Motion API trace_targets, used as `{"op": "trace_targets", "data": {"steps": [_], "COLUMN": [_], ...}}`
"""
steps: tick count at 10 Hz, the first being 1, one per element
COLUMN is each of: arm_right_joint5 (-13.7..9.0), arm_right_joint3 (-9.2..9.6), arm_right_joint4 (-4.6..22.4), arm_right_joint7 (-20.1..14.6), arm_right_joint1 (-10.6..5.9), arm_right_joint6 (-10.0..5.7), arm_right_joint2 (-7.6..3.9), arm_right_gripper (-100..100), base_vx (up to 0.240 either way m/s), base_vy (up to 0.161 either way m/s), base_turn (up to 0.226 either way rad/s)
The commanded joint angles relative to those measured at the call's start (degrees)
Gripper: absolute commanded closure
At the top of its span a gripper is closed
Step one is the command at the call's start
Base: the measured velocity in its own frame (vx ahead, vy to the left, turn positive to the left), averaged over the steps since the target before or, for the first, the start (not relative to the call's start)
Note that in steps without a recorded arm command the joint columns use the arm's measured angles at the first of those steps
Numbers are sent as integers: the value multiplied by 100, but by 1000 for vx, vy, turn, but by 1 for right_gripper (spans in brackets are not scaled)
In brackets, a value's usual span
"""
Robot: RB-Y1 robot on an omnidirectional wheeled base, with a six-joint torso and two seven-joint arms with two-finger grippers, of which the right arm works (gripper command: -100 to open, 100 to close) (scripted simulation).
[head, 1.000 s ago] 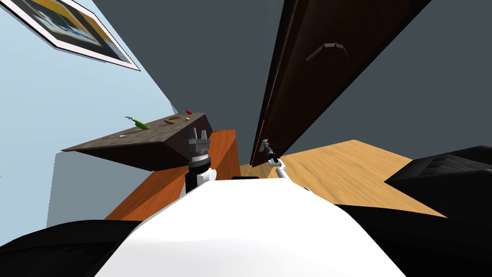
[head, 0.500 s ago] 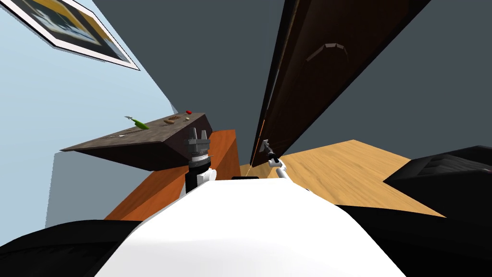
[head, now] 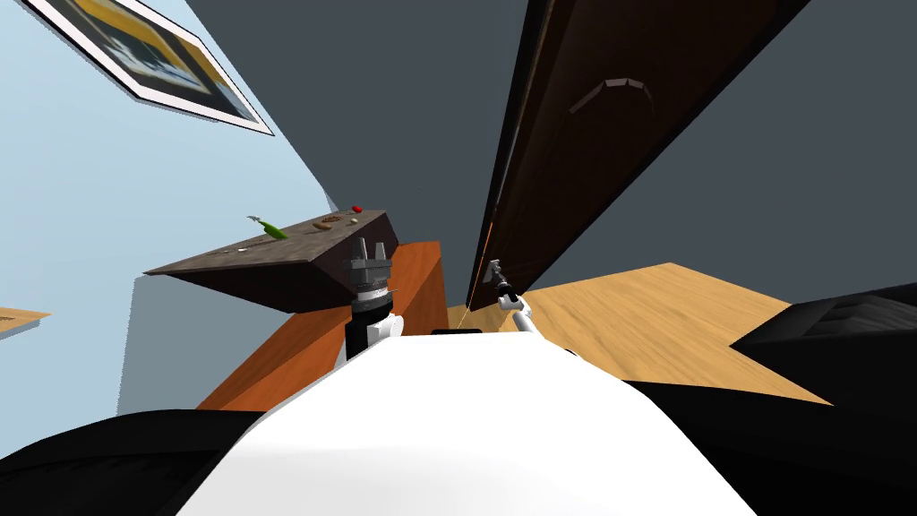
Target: Pull the door open
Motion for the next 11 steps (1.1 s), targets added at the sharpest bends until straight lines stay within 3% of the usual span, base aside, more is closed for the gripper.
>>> {"op": "trace_targets", "data": {"steps": [1, 11], "arm_right_joint5": [-94, -675], "arm_right_joint3": [-43, 98], "arm_right_joint4": [37, 96], "arm_right_joint7": [-210, -1534], "arm_right_joint1": [23, -47], "arm_right_joint6": [17, -163], "arm_right_joint2": [-71, -143], "arm_right_gripper": [100, 100], "base_vx": [-71, -56], "base_vy": [-77, -61], "base_turn": [130, 104]}}
